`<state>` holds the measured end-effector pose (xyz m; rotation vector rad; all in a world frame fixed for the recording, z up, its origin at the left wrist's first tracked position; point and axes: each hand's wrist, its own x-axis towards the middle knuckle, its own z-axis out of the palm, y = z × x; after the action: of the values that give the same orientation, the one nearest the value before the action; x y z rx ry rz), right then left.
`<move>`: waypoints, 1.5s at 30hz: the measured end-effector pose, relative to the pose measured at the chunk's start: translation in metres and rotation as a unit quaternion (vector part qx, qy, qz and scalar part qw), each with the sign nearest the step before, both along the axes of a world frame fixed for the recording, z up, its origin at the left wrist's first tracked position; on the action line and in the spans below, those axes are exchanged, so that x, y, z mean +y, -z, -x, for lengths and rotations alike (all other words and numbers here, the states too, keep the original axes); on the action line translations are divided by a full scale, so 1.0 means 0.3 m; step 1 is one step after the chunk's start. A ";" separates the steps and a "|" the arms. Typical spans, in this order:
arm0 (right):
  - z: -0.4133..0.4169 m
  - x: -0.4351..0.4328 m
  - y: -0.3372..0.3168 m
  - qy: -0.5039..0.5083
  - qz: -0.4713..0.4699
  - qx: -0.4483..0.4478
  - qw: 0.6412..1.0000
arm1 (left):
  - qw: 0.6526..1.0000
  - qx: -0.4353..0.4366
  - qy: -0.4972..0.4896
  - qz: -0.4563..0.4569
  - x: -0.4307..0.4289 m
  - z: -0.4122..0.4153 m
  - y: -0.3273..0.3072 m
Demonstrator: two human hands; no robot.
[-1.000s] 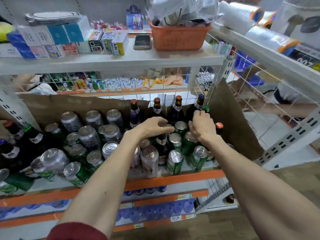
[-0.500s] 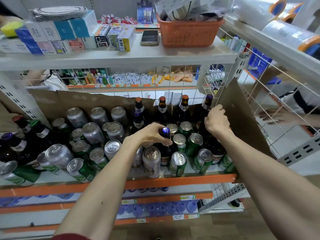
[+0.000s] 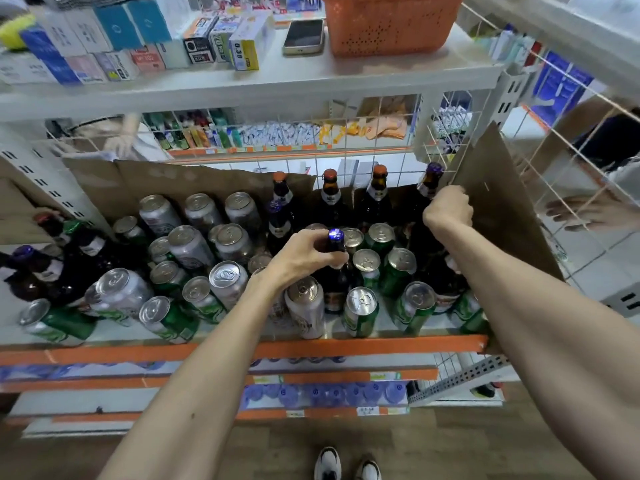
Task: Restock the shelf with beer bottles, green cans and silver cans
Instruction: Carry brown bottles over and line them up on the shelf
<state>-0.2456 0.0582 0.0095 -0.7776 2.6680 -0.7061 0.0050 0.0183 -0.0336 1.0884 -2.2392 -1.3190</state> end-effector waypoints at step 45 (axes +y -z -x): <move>-0.842 -0.093 -0.554 -0.359 0.376 -0.100 0.848 | 0.863 0.129 -0.444 0.203 0.066 -0.691 -0.655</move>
<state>0.0071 0.0302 0.1757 -1.6414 1.6259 -1.4907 0.2125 0.0381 0.1628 1.4011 -1.3897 -0.5194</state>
